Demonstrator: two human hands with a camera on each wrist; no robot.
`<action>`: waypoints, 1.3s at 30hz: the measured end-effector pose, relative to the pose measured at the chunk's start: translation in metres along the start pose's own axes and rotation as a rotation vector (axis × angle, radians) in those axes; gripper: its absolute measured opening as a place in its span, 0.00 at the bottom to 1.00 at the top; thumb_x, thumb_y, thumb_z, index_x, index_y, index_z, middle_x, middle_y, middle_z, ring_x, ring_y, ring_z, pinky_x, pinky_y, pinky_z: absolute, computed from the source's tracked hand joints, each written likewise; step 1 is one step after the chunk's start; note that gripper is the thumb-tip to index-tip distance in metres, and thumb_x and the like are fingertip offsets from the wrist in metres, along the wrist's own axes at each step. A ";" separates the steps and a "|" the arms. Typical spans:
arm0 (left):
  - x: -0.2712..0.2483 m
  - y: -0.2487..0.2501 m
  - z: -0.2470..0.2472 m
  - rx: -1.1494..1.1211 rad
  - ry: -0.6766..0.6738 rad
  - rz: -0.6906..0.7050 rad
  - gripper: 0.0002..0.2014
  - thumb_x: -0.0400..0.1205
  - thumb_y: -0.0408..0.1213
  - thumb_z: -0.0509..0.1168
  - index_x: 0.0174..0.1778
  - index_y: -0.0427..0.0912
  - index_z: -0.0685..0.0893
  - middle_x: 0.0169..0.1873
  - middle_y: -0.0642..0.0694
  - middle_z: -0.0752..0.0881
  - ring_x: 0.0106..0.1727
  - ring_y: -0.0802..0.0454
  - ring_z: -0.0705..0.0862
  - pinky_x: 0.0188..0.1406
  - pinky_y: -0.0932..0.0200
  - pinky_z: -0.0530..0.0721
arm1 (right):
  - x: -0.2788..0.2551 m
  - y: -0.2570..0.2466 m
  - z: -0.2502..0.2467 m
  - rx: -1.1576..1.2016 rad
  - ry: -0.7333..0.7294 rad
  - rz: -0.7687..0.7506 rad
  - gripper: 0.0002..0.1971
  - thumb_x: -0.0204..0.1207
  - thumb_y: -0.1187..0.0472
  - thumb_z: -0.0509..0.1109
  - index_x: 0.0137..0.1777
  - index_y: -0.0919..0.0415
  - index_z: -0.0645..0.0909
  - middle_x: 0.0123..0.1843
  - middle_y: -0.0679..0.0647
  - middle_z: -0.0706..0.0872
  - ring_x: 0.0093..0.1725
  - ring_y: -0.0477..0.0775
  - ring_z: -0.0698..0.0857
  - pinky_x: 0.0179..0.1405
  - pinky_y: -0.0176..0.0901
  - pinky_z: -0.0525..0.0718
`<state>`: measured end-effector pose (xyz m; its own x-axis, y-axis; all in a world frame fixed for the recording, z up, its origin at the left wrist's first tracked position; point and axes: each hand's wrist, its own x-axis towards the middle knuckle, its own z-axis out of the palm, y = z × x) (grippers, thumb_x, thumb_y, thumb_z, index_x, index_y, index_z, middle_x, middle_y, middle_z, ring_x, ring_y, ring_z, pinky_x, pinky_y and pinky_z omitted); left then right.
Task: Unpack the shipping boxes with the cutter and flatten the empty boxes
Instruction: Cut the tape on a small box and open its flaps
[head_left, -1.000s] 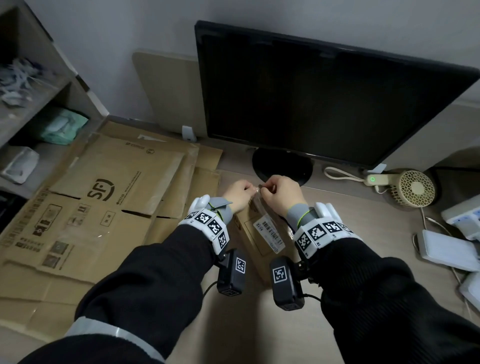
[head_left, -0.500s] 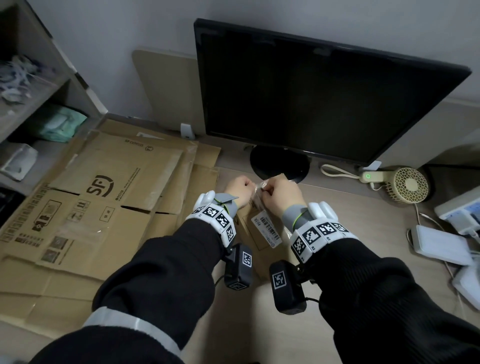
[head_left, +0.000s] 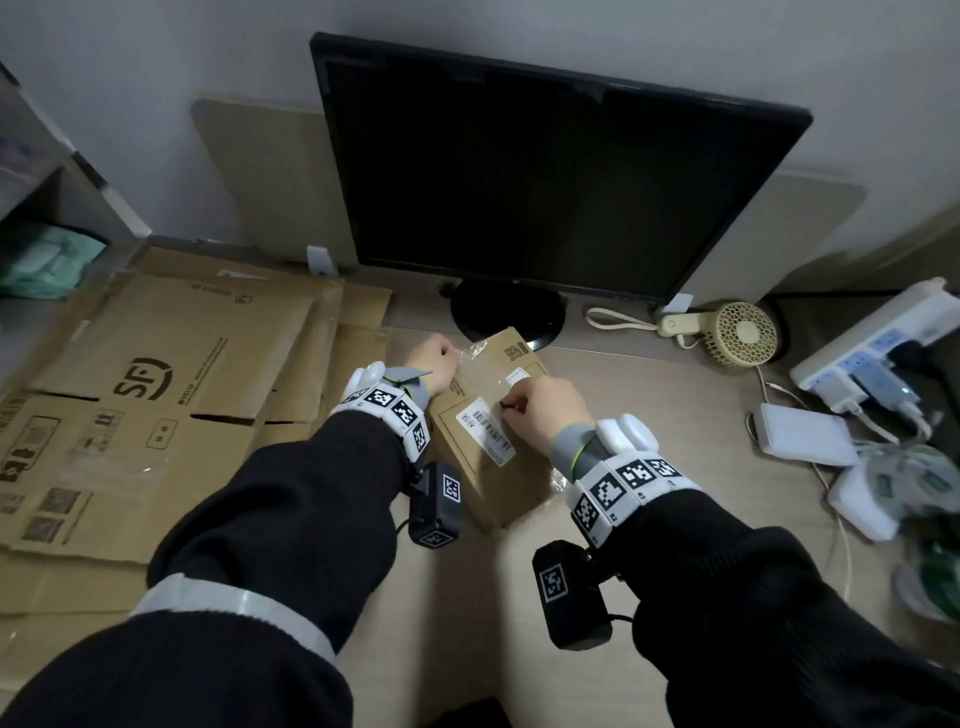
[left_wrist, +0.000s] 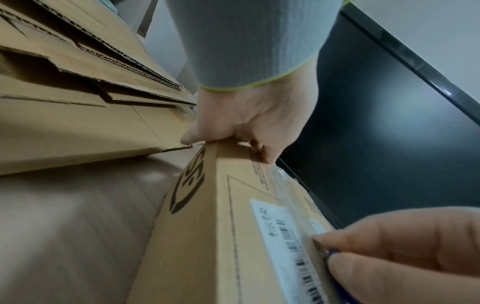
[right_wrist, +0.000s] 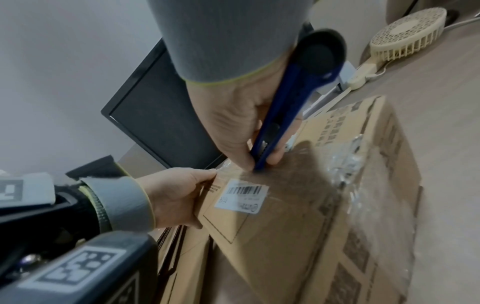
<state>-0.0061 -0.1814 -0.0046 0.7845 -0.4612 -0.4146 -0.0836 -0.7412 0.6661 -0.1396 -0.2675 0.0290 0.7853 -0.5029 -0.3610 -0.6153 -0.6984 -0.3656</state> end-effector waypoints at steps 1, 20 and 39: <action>0.000 -0.001 -0.002 0.003 0.010 -0.003 0.07 0.88 0.39 0.54 0.49 0.41 0.73 0.31 0.49 0.73 0.28 0.53 0.70 0.24 0.58 0.64 | -0.001 0.000 0.001 0.002 -0.003 -0.003 0.11 0.77 0.58 0.66 0.56 0.51 0.88 0.58 0.52 0.88 0.58 0.58 0.84 0.54 0.40 0.80; -0.047 0.010 0.045 0.312 0.023 -0.105 0.50 0.72 0.54 0.70 0.84 0.55 0.46 0.83 0.43 0.34 0.81 0.31 0.31 0.78 0.33 0.42 | -0.033 0.023 -0.003 -0.021 -0.116 -0.031 0.05 0.77 0.62 0.63 0.48 0.53 0.78 0.54 0.55 0.85 0.56 0.60 0.82 0.43 0.39 0.71; -0.058 0.033 0.058 0.395 0.103 -0.238 0.48 0.74 0.58 0.67 0.83 0.61 0.42 0.79 0.31 0.29 0.78 0.21 0.33 0.75 0.25 0.43 | -0.075 0.069 -0.033 0.079 -0.248 0.007 0.05 0.74 0.63 0.68 0.49 0.59 0.83 0.34 0.52 0.83 0.26 0.50 0.80 0.15 0.29 0.71</action>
<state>-0.0894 -0.2073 0.0054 0.8654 -0.2202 -0.4501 -0.1058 -0.9584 0.2652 -0.2392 -0.2946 0.0591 0.7465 -0.3606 -0.5592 -0.6316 -0.6484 -0.4251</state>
